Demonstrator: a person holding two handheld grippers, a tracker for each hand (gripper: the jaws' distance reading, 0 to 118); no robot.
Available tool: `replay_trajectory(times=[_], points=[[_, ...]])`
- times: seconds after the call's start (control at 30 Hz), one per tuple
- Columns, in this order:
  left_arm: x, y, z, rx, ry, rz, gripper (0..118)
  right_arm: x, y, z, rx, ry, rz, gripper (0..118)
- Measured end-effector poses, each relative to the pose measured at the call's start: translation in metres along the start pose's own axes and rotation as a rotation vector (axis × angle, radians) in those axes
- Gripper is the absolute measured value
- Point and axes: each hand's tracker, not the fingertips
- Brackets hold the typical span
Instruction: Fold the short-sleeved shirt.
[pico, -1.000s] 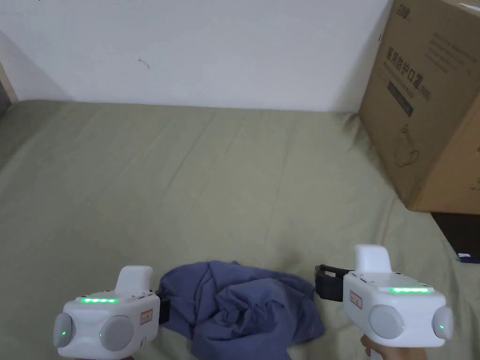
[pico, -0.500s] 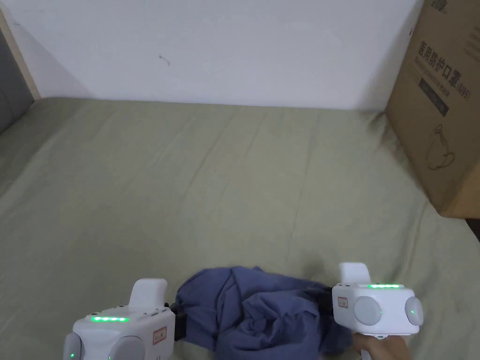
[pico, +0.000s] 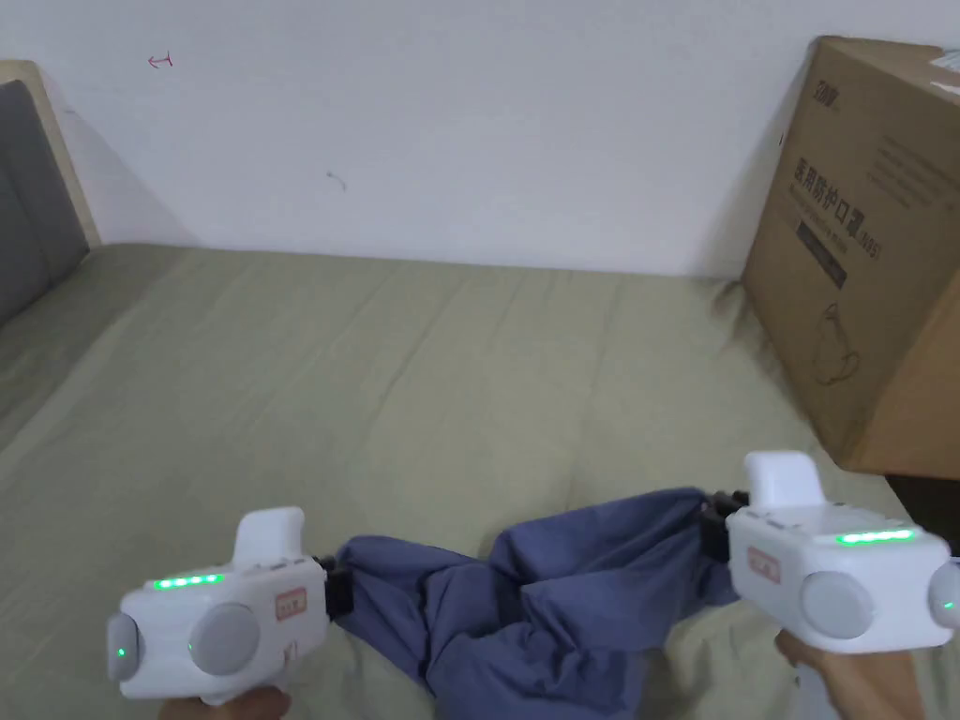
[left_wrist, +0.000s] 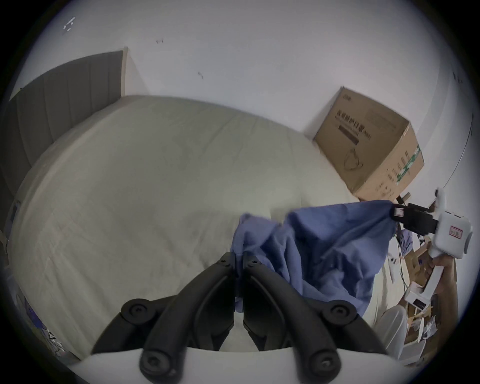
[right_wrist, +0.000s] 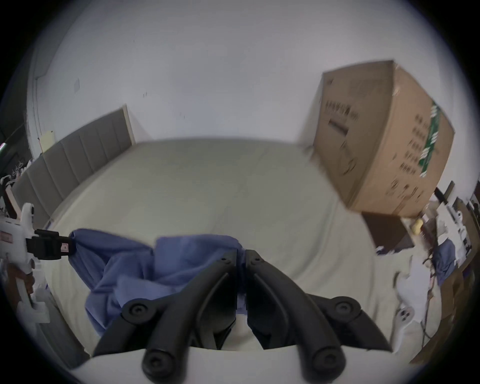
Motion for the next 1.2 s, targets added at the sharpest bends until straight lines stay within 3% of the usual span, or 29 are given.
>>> replay_trajectory(times=[0.17, 0.5, 0.63, 0.73, 0.93, 1.2], points=[[-0.014, 0.065, 0.039, 0.132, 0.084, -0.077, 3, 0.039, 0.061, 0.047, 0.144, -0.032, -0.085, 5], [-0.020, 0.225, 0.107, 0.355, 0.233, -0.118, 3, 0.058, 0.176, 0.075, 0.345, -0.140, -0.051, 5], [-0.027, 0.282, 0.116, 0.407, 0.227, -0.029, 3, 0.065, 0.214, 0.066, 0.408, -0.145, -0.079, 5], [-0.029, 0.316, 0.117, 0.451, 0.263, -0.051, 3, 0.065, 0.235, 0.059, 0.458, -0.135, -0.101, 5], [-0.042, 0.342, 0.099, 0.520, 0.311, -0.062, 3, 0.053, 0.250, 0.031, 0.502, -0.148, -0.107, 5], [-0.077, 0.285, 0.038, 0.427, 0.383, -0.123, 3, 0.040, 0.189, -0.040, 0.354, -0.132, -0.117, 5]])
